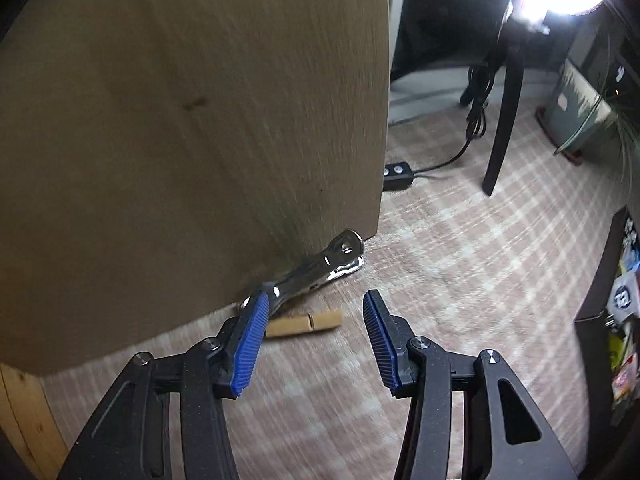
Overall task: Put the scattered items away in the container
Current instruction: 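Move both grippers back to the metal clip and clothespin by the cabinet, then grasp the metal clip with the left gripper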
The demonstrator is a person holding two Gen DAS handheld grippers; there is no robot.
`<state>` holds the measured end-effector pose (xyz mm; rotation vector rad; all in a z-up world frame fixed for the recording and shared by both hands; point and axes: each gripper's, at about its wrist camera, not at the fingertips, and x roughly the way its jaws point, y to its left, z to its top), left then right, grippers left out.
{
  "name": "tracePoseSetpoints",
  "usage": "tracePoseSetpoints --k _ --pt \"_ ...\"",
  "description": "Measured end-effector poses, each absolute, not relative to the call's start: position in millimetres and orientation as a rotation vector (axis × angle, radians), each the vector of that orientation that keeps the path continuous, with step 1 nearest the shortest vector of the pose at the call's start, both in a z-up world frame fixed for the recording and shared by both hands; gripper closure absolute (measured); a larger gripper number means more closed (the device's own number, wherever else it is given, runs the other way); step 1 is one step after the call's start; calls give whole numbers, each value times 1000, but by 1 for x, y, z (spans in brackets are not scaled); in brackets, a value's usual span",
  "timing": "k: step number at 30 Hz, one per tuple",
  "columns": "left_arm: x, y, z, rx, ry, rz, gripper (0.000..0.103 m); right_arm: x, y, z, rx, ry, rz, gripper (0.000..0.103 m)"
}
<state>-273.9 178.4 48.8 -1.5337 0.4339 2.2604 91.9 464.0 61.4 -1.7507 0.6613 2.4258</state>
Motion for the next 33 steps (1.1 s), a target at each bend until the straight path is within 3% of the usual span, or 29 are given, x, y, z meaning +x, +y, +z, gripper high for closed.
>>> tracePoseSetpoints --k 15,18,21,24,27,29,33 --pt "-286 199 14 -1529 519 2187 49 67 448 46 -1833 654 2413 82" --pt "-278 202 14 -1528 536 2157 52 66 444 46 -1846 649 2428 82" --pt "-266 205 21 -1518 495 2082 66 66 443 46 -1855 651 2435 82" --pt "-266 203 27 -1497 489 2135 67 65 442 44 -1860 650 2436 82" --pt "-269 207 22 -1508 551 2163 64 65 441 43 -1867 664 2435 82" --pt "-271 211 16 -1518 594 2170 55 66 440 42 -1874 665 2437 82" --pt "-274 219 0 -1549 607 2137 53 66 439 39 -1881 665 2431 82"
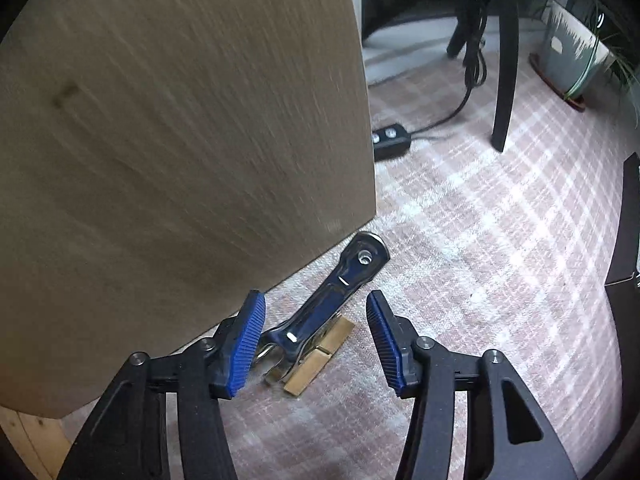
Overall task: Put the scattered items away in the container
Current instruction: 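Grasp the metal clip with the left gripper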
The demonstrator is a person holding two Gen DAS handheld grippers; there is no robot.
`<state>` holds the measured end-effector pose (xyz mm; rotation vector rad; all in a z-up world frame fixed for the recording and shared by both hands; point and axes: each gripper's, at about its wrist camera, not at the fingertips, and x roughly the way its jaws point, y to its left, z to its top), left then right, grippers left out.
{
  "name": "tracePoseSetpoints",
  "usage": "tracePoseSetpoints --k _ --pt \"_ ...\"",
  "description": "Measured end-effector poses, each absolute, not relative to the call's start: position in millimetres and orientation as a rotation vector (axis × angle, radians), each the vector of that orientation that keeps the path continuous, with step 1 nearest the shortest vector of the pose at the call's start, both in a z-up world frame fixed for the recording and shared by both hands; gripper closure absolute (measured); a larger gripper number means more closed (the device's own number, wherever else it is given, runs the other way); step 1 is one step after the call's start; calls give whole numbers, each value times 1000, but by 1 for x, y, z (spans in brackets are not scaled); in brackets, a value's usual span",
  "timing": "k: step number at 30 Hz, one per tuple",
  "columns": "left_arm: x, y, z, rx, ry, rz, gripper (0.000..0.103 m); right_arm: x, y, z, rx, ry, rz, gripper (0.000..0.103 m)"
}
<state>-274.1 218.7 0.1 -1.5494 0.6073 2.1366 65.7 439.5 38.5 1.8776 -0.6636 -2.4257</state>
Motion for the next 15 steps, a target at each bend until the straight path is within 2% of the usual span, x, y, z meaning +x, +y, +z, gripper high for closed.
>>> tracePoseSetpoints --k 3,5,8,11,15 --pt "-278 219 -15 -1604 599 2127 57 67 438 36 1884 -668 -2422 82" --pt "-281 214 -22 -1654 535 2123 71 68 437 35 1887 -661 -2420 82" --pt "-275 212 -24 -1675 460 2102 85 69 434 35 1888 -646 -2420 82" --pt "-259 214 -26 -1681 463 2101 86 68 430 35 1880 -641 -2419 82" --pt "-231 214 -27 -1699 353 2085 86 66 421 36 1860 -629 -2401 82"
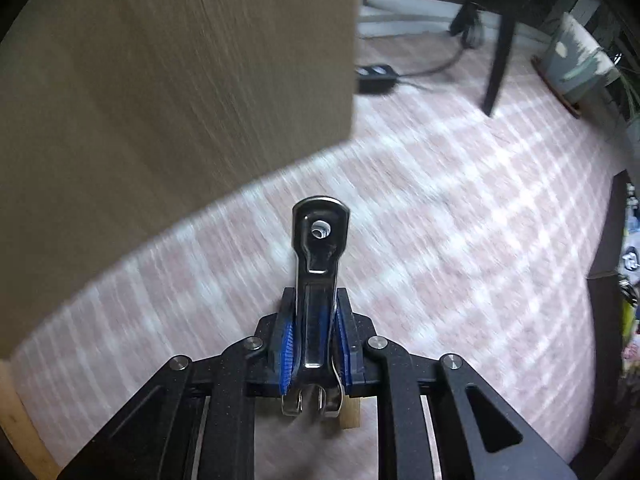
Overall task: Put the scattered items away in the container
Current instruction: 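Grasp the metal clip with the left gripper, then grasp the wooden clothespin with the right gripper while the left gripper holds the metal clip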
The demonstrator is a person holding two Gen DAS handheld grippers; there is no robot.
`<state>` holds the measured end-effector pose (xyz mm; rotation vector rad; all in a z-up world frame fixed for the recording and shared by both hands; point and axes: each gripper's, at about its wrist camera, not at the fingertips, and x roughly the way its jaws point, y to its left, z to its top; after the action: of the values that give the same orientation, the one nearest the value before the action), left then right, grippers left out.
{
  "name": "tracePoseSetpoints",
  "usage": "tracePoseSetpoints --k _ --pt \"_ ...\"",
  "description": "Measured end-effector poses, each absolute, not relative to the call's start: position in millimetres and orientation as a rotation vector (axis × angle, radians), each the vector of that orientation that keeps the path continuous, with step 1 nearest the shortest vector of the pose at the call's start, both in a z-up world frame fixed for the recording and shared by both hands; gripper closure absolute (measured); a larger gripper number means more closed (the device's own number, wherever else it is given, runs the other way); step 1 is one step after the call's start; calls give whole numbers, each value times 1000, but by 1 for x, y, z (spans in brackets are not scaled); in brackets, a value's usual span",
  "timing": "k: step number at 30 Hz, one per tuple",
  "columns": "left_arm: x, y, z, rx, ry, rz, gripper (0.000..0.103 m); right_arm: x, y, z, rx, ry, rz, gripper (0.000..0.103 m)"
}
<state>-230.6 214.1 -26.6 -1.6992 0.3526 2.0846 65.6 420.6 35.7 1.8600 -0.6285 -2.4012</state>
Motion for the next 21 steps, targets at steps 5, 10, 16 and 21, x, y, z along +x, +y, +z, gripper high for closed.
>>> tracePoseSetpoints --k 5,10,16,21 --pt "-198 216 -27 -1730 258 2061 86 57 395 38 1827 -585 -2362 82" --pt "-184 202 -22 -1756 243 2143 86 43 365 37 1811 -554 -2318 82" --pt "-172 179 -17 -1775 185 2214 87 11 316 25 1798 -471 -2276 82" --pt "-157 166 -18 -1782 112 2236 87 -28 264 11 1793 -423 -2232 82"
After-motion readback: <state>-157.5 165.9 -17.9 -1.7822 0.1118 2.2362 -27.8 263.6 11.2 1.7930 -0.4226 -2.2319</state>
